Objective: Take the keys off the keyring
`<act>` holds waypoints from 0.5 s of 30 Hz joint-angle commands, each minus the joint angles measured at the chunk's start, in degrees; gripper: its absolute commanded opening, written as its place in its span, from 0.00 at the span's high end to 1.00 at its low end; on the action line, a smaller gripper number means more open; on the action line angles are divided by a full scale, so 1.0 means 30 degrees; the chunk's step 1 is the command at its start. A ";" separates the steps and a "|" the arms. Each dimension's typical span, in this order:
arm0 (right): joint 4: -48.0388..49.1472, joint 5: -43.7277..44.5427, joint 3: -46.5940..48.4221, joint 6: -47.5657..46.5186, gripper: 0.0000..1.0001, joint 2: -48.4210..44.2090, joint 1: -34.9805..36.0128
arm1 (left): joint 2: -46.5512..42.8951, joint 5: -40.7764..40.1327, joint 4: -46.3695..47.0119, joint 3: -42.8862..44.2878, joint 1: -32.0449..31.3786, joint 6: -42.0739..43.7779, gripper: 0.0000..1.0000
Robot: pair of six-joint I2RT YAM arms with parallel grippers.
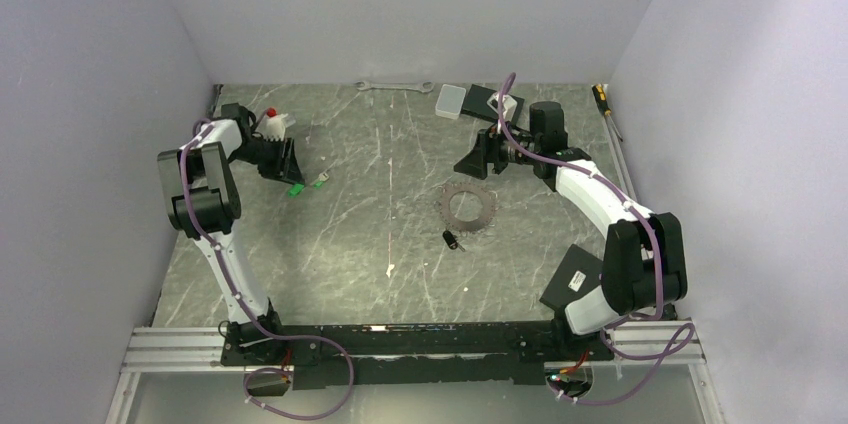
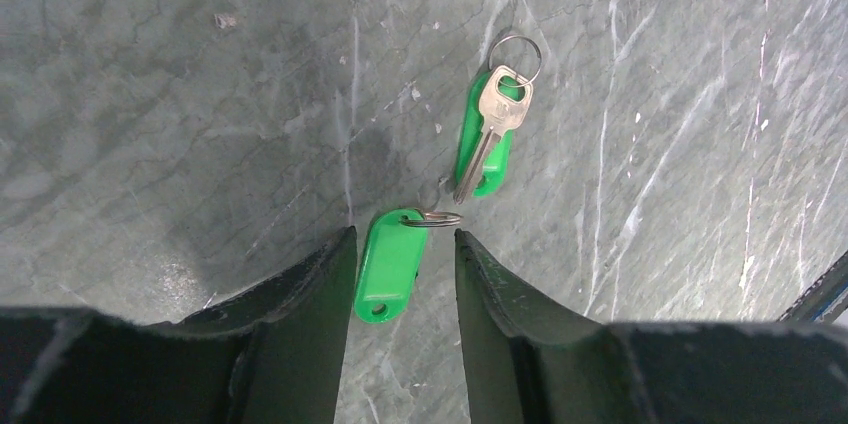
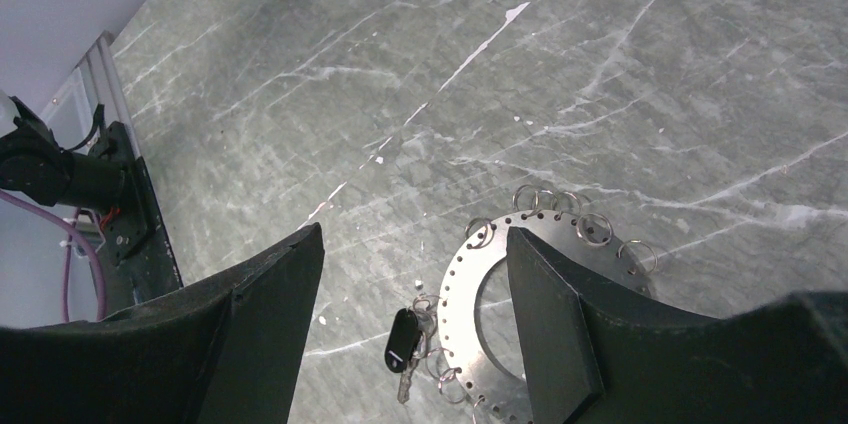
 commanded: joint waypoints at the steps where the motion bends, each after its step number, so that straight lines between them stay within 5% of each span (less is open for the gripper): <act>1: 0.0792 -0.0567 0.0043 -0.0261 0.29 -0.0012 -0.0012 | -0.0043 -0.0124 0.0018 0.0680 -0.0028 -0.0328 0.54; 15: 0.0627 -0.0580 0.0042 -0.0468 0.29 -0.0058 -0.0012 | -0.0839 -0.0102 -0.0670 0.0876 -0.0040 0.0828 0.59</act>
